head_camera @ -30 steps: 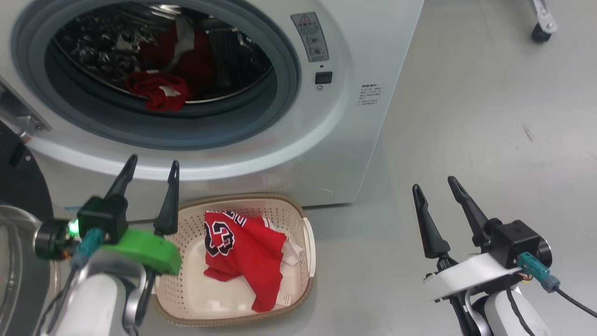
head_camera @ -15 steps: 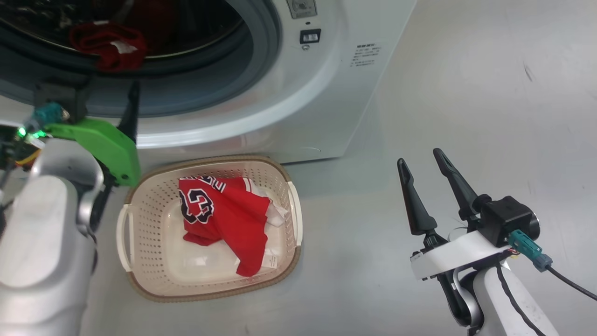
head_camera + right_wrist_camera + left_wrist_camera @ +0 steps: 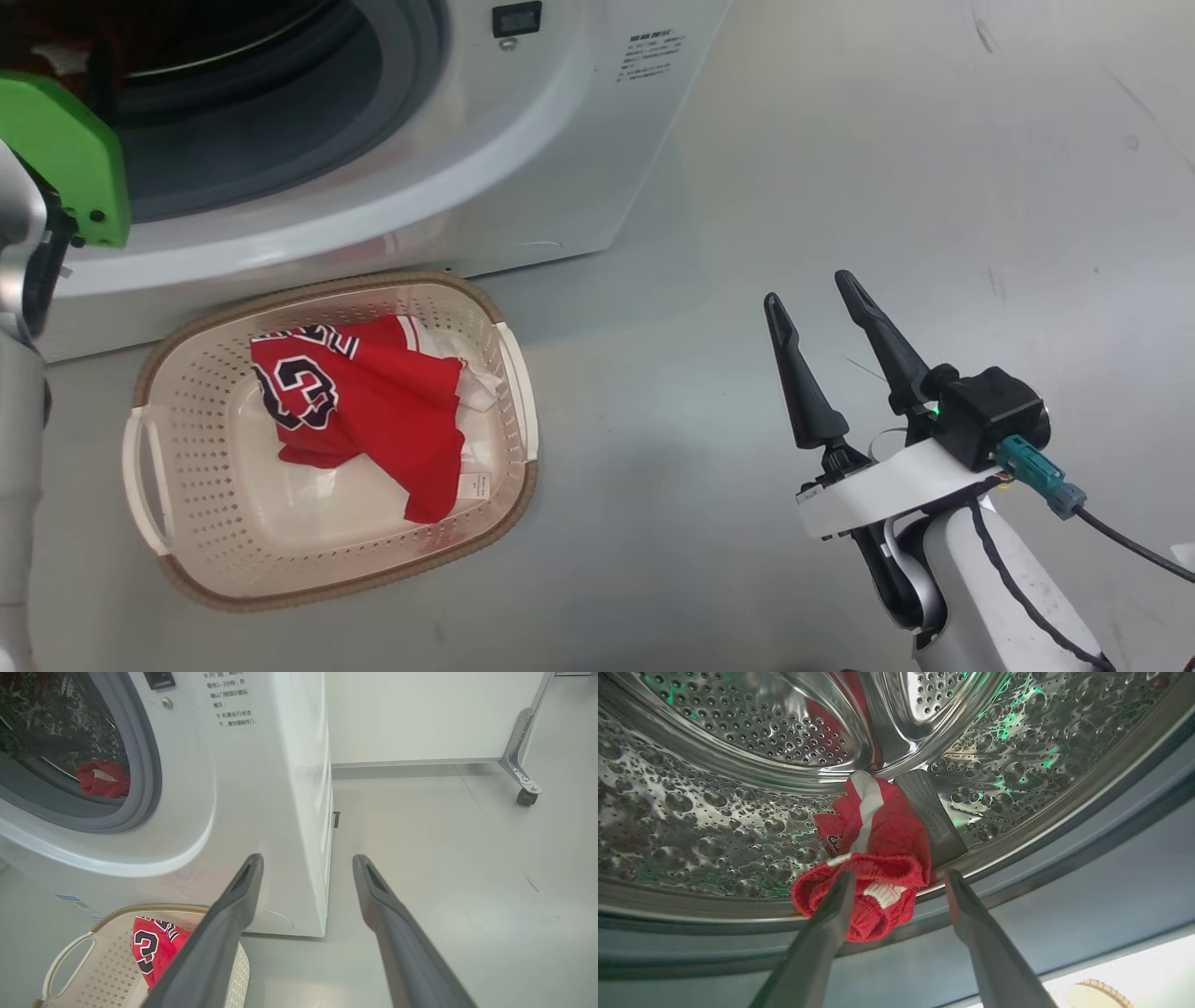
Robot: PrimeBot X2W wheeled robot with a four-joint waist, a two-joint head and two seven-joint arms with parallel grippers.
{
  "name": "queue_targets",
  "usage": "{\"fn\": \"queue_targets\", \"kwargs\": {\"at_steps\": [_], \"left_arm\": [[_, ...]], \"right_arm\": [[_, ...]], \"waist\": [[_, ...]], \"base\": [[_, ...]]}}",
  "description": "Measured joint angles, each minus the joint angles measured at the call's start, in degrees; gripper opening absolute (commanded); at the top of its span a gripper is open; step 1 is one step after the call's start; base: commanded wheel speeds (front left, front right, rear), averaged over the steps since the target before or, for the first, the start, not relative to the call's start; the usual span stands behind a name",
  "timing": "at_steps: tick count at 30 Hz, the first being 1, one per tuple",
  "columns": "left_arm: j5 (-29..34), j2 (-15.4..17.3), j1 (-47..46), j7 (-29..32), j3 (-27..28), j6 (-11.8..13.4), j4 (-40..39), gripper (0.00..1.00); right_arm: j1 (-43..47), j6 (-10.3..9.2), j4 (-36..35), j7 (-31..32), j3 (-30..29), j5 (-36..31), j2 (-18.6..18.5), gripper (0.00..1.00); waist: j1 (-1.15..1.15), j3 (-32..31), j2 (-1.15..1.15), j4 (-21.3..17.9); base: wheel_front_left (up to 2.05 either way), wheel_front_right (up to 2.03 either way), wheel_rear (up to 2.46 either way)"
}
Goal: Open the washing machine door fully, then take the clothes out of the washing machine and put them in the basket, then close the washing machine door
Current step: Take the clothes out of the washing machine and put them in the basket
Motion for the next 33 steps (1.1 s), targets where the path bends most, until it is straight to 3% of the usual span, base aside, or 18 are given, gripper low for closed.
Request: {"fn": "queue_targets", "kwargs": {"at_steps": [11,18,25,26,28,33], "left_arm": [[3.24,1.38,-5.64,1.56,-1.21,-0.4,4.76,1.0],[8.42,4.11,-7.66,1.54,-2.42,2.66,8.24,1.0],[9.54,3.9,-9.18,3.31,-2.79,4.69,11.71,1.0],[9.54,3.78,-9.19,3.58,-2.81,4.71,12.21,0.73],[9.64,3.39,-9.34,3.6,-3.07,5.2,12.85,0.0],[9.64,2.45,-10.61,3.5,-3.34,5.69,13.62,0.0]], "right_arm": [[-1.45,0.03,1.22,-0.77,-0.09,0.98,0.23,1.0],[-2.55,0.03,2.25,-1.18,-0.08,1.54,0.36,1.0],[-3.47,0.04,2.94,-1.19,0.1,1.89,0.38,1.0],[-3.6,0.05,3.02,-1.2,0.15,1.89,0.4,1.0],[-3.76,0.05,3.2,-1.2,0.21,1.89,0.41,1.0],[-4.38,0.07,3.54,-1.27,0.19,1.94,0.42,1.0]], "waist": [[0.0,4.37,0.0,-4.22],[0.0,5.87,0.0,-4.93],[0.0,6.38,0.0,-4.7],[0.0,6.43,0.0,-4.64],[0.0,6.52,0.0,-4.54],[0.0,6.64,0.0,-4.24]], "base": [[0.0,0.0,0.0],[0.0,0.0,0.0],[0.0,0.0,0.0],[0.0,0.0,0.0],[0.0,0.0,0.0],[0.0,0.0,0.0]]}}
